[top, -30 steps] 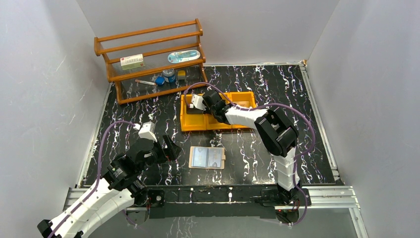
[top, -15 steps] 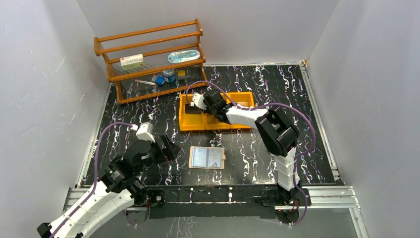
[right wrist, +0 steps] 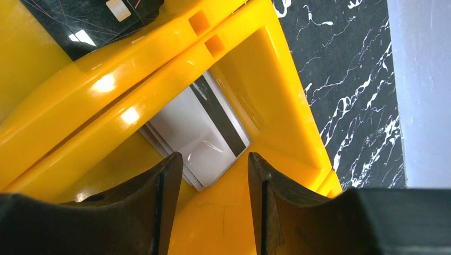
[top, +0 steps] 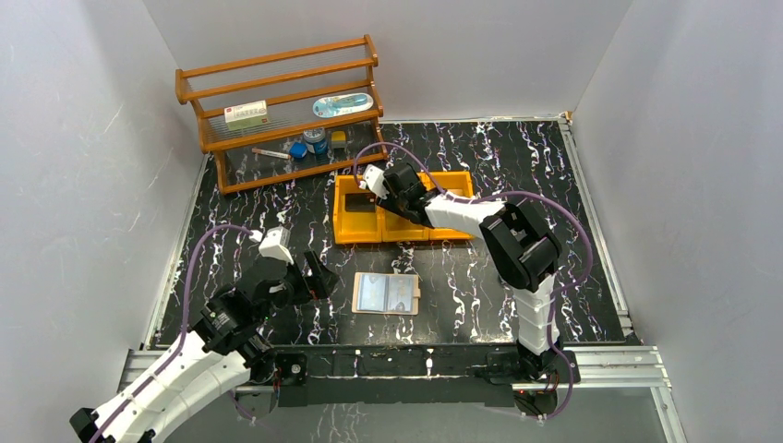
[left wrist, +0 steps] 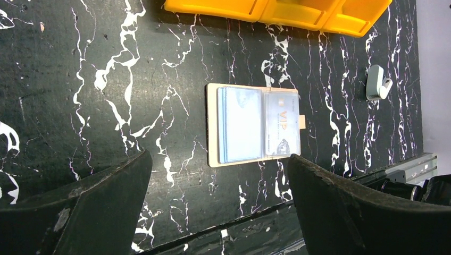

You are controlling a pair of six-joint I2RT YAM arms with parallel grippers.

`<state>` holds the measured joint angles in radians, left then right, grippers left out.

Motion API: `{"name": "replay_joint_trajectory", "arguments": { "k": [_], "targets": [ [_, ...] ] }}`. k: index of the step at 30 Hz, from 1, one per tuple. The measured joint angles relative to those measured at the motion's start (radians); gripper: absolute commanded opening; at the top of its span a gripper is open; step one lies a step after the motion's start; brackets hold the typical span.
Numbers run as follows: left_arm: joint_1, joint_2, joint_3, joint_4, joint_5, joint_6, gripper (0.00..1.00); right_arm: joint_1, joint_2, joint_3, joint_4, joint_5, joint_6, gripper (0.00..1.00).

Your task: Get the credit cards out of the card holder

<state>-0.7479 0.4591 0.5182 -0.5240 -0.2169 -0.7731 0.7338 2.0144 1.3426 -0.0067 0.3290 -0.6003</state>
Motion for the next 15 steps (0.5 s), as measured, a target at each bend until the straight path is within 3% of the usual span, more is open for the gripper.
{"name": "replay_joint_trajectory", "arguments": {
  "k": [9,15],
  "targets": [
    [0.000,0.035,0.000,0.001,0.020,0.004,0.98,-0.008,-0.033,0.000,-0.013,-0.002,0.106,0.59],
    [0.000,0.063,0.000,0.009,0.034,0.011,0.96,-0.008,-0.247,-0.032,-0.089,-0.053,0.425,0.59]
  ]
}}
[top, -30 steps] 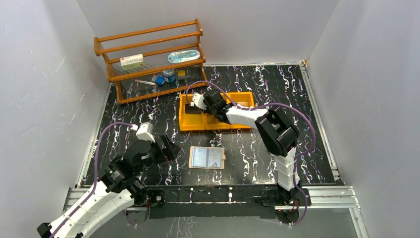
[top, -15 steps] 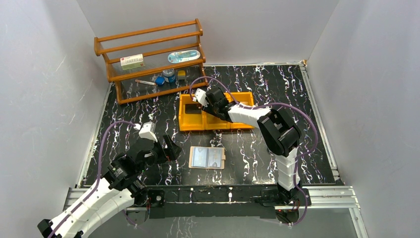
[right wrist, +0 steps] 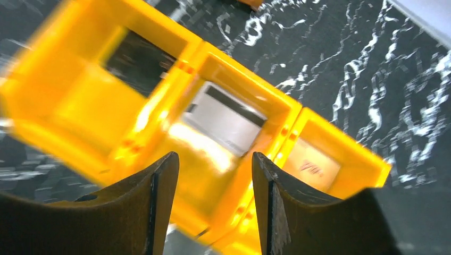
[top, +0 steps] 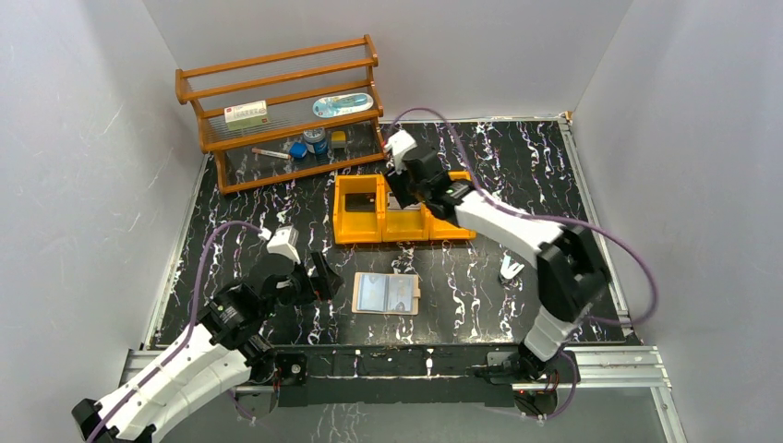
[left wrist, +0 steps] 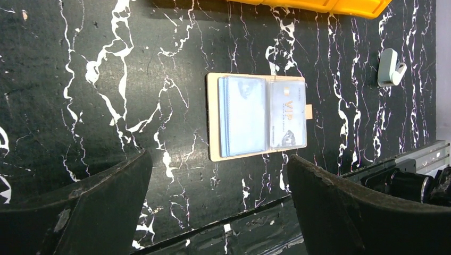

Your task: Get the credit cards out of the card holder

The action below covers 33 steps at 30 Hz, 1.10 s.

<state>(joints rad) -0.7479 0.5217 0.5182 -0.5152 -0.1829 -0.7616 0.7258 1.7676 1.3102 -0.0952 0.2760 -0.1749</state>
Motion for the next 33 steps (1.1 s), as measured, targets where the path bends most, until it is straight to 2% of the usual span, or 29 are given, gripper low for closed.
{"name": "replay_joint_trajectory", "arguments": {
  "k": [4,8,14,22,33],
  "targets": [
    [0.000,0.034,0.000,0.021,0.027,0.013,0.94,0.000,-0.226,-0.087,-0.043,-0.101,0.301,0.54],
    [0.000,0.092,0.000,0.062,0.069,0.026,0.91,0.000,-0.397,-0.305,-0.030,-0.263,0.593,0.49],
    [0.000,0.210,-0.003,0.178,0.146,0.026,0.87,0.036,-0.475,-0.615,-0.073,-0.403,0.894,0.48],
    [0.000,0.396,-0.003,0.278,0.229,0.022,0.85,0.118,-0.518,-0.667,-0.076,-0.436,1.045,0.47],
    [0.000,0.579,0.004,0.349,0.292,0.038,0.75,0.135,-0.401,-0.669,-0.052,-0.428,1.101,0.46]
  ]
}}
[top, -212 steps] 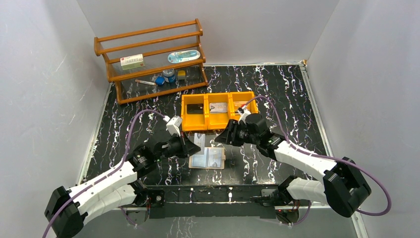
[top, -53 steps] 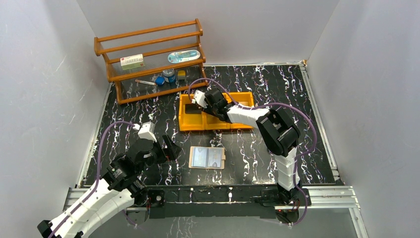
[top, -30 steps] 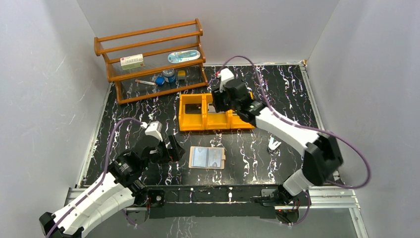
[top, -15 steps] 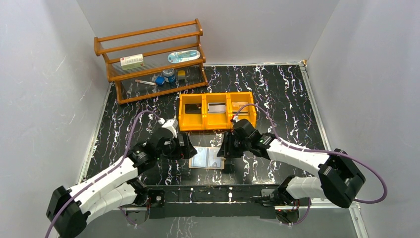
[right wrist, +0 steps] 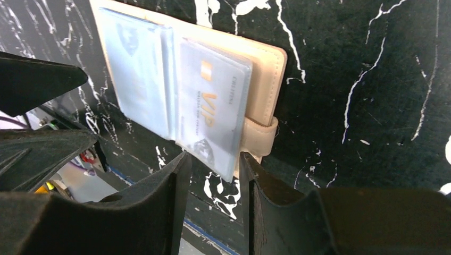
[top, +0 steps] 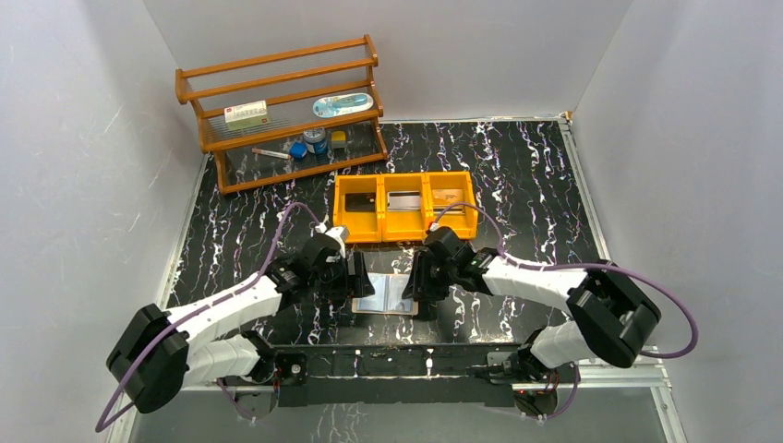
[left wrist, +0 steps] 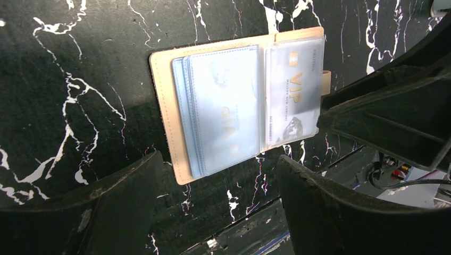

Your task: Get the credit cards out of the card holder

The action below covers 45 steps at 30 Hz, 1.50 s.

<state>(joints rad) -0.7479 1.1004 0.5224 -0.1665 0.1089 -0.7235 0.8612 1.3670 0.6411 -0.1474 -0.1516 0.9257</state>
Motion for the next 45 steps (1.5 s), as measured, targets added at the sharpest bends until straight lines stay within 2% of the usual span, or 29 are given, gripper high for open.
{"name": "replay_joint_trajectory", "arguments": {
  "k": [3,8,12,14,16,23,34,45],
  "targets": [
    [0.000,0.029,0.001,0.016,0.012,0.006,0.71,0.005,0.029,0.000,0.001,0.003,0.003,0.44],
    [0.000,0.063,0.001,0.032,0.018,0.010,0.64,0.010,0.046,0.000,0.028,-0.008,0.007,0.30],
    [0.000,0.082,-0.002,0.052,0.032,0.011,0.58,0.014,0.046,0.001,0.044,-0.008,0.007,0.27],
    [0.000,0.088,-0.010,0.065,0.042,0.010,0.57,0.018,0.046,0.004,0.043,-0.009,0.006,0.29],
    [0.000,0.089,-0.025,0.077,0.052,0.010,0.56,0.023,0.046,0.012,0.038,-0.009,0.005,0.35],
    [0.000,0.081,-0.056,0.114,0.069,0.000,0.56,0.065,0.046,0.092,-0.017,0.014,-0.013,0.41],
    [0.000,0.066,-0.074,0.129,0.076,-0.017,0.55,0.158,0.119,0.242,-0.194,0.170,-0.051,0.45],
    [0.000,0.011,-0.103,0.126,0.063,-0.036,0.54,0.224,0.177,0.394,-0.307,0.261,-0.098,0.47]
  ]
}}
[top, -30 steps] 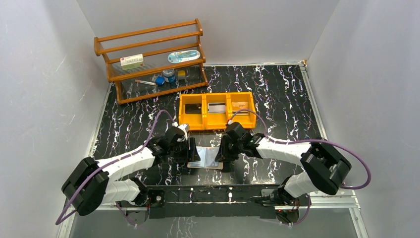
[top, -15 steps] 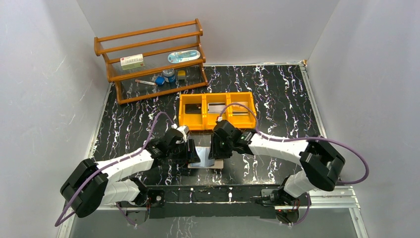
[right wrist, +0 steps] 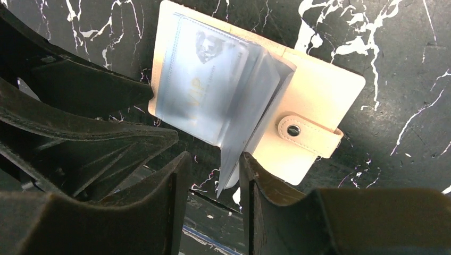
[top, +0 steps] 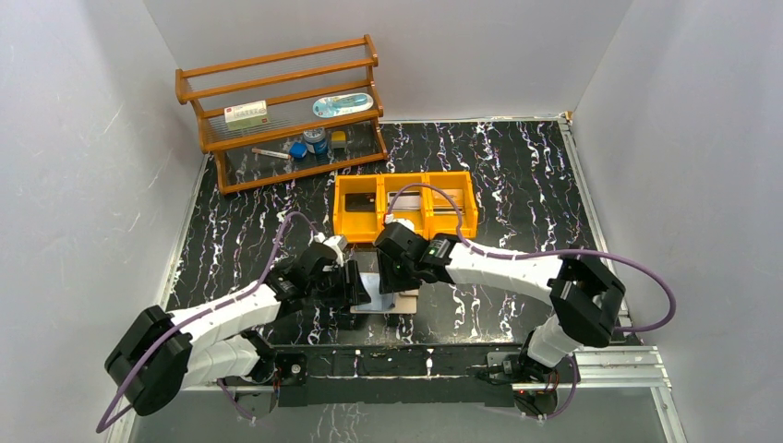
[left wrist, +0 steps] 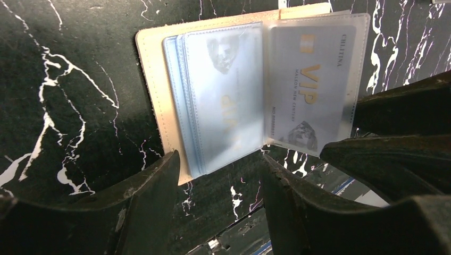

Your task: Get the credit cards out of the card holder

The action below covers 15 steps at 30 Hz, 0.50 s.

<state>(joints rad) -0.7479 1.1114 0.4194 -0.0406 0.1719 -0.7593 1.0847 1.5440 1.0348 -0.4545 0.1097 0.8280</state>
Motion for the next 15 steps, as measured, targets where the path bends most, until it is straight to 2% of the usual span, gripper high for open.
{"name": "replay_joint_trajectory", "arguments": {
  "k": [15],
  "targets": [
    [0.000,-0.164,-0.019,-0.099,-0.121,-0.071,0.53,0.048,0.082,0.065,0.013,-0.024,-0.024,0.49]
  ]
}}
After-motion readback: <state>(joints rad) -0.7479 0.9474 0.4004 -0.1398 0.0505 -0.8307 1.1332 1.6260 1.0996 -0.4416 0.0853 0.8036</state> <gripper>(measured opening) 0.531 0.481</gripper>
